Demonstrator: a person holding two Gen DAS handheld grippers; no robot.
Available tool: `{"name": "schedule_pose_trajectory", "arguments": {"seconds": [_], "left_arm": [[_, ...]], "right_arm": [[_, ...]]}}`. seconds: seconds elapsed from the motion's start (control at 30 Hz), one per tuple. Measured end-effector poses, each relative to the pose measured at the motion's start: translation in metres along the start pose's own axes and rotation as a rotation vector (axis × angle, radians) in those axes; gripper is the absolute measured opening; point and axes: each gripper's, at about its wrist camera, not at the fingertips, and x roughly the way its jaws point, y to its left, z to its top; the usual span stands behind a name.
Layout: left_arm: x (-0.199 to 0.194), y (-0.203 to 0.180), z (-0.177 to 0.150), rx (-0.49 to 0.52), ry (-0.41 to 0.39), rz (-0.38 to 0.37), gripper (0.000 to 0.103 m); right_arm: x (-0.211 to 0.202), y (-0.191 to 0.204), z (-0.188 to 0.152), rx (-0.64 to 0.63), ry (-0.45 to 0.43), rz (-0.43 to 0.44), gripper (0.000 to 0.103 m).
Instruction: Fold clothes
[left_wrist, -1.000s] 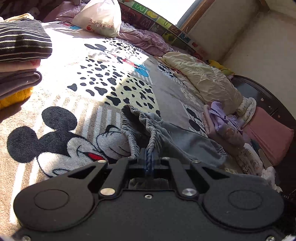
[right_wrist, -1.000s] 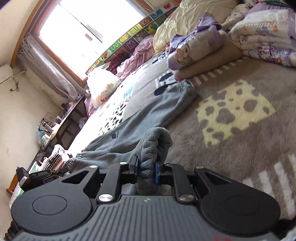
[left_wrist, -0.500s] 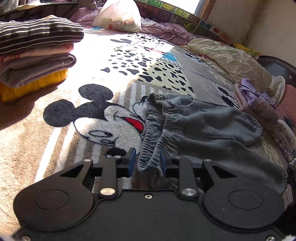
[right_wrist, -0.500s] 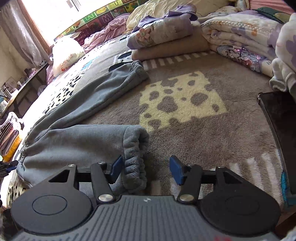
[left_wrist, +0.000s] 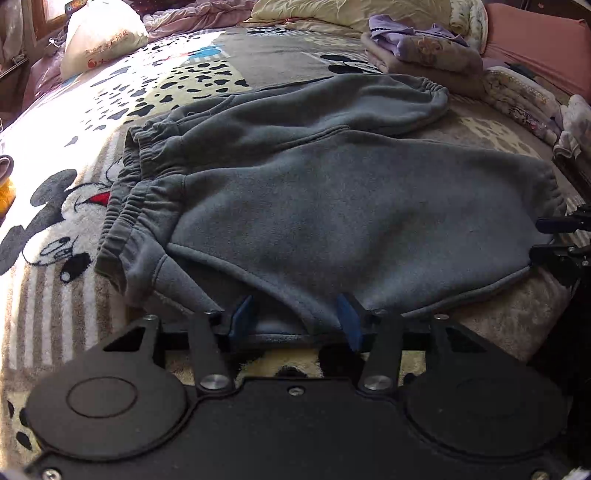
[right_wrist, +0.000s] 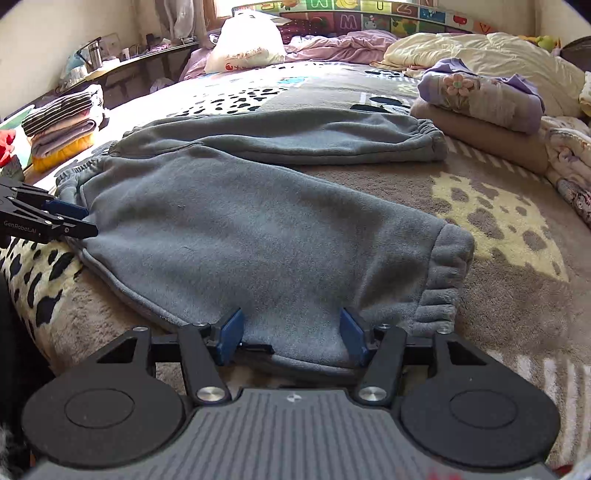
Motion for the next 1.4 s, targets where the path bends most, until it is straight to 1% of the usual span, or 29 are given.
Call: {"name": "schedule_pose_trajectory", "arguments": {"seconds": [0.07,0.17,0.23,0.27,0.4,0.47,0.5,0.53,0.57,0.6,0.63,0.7,0.77,0.83,0.9,0.97,1.03,1.07,1.13,1.2,1.27,1.33,1.4], "left_arm": [[0.0,0.005,-0.001,-0.028,-0.004,-0.012,0.049],[-0.006,-0.002,0.007,-0.013,0.003,0.009,0.049],[-0.015,-0.009,0.013,0.0,-0.041,0.019,0.049],[-0.018,-0.011,0.016,-0.007,-0.066,0.013,0.049],[-0.018,-0.013,0.031,-0.038,-0.164,0.068,0.049],[-0.014,-0.008,0.037,-0.073,-0.193,0.09,0.049],[-0.008,0.001,0.038,-0.11,-0.197,0.096,0.05],[0.004,0.012,0.036,-0.148,-0.15,0.122,0.051],[0.019,0.022,0.033,-0.18,-0.073,0.153,0.052],[0.024,0.028,0.029,-0.176,-0.092,0.141,0.054],[0.021,0.03,0.03,-0.173,-0.092,0.128,0.054],[0.014,0.03,0.035,-0.162,-0.069,0.113,0.054],[0.005,0.029,0.04,-0.153,-0.074,0.112,0.053],[-0.006,0.032,0.049,-0.174,-0.125,0.105,0.052],[-0.012,0.037,0.062,-0.212,-0.173,0.107,0.052],[-0.015,0.045,0.079,-0.244,-0.214,0.107,0.052],[-0.01,0.055,0.103,-0.271,-0.238,0.099,0.052],[-0.006,0.06,0.115,-0.264,-0.241,0.102,0.052],[0.008,0.068,0.139,-0.225,-0.23,0.116,0.052],[0.028,0.076,0.156,-0.197,-0.184,0.115,0.052],[0.054,0.083,0.169,-0.152,-0.122,0.144,0.049],[0.076,0.085,0.173,-0.111,-0.064,0.125,0.048],[0.095,0.085,0.172,-0.076,-0.021,0.127,0.048]], "right_arm": [[-0.011,-0.004,-0.006,0.024,0.0,0.013,0.059],[-0.021,-0.007,-0.006,0.05,0.0,0.024,0.058],[-0.028,-0.007,0.0,0.052,-0.032,0.023,0.058],[-0.03,-0.008,0.004,0.05,-0.054,0.022,0.058],[-0.031,-0.014,0.023,0.031,-0.158,0.012,0.058],[-0.024,-0.022,0.03,0.053,-0.168,-0.004,0.058],[-0.018,-0.026,0.032,0.07,-0.166,-0.013,0.058],[-0.013,-0.031,0.035,0.086,-0.164,-0.023,0.059],[-0.007,-0.035,0.038,0.102,-0.163,-0.033,0.061],[0.006,-0.04,0.036,0.113,-0.109,-0.063,0.062],[0.021,-0.046,0.027,0.107,-0.063,-0.083,0.058],[0.022,-0.049,0.014,0.067,-0.106,-0.067,0.058],[0.015,-0.045,0.015,0.034,-0.088,-0.075,0.056],[0.007,-0.047,0.02,0.063,-0.084,-0.06,0.056],[-0.002,-0.052,0.028,0.092,-0.105,-0.033,0.058],[-0.008,-0.055,0.041,0.097,-0.12,-0.026,0.059],[-0.008,-0.059,0.06,0.086,-0.133,-0.012,0.059],[-0.006,-0.061,0.07,0.08,-0.141,-0.005,0.059],[0.008,-0.061,0.085,0.068,-0.135,0.01,0.059],[0.025,-0.06,0.099,0.055,-0.124,0.024,0.06],[0.042,-0.058,0.112,0.041,-0.112,0.039,0.062],[0.059,-0.057,0.125,0.028,-0.1,0.054,0.062],[0.077,-0.055,0.139,0.015,-0.088,0.068,0.062]]}}
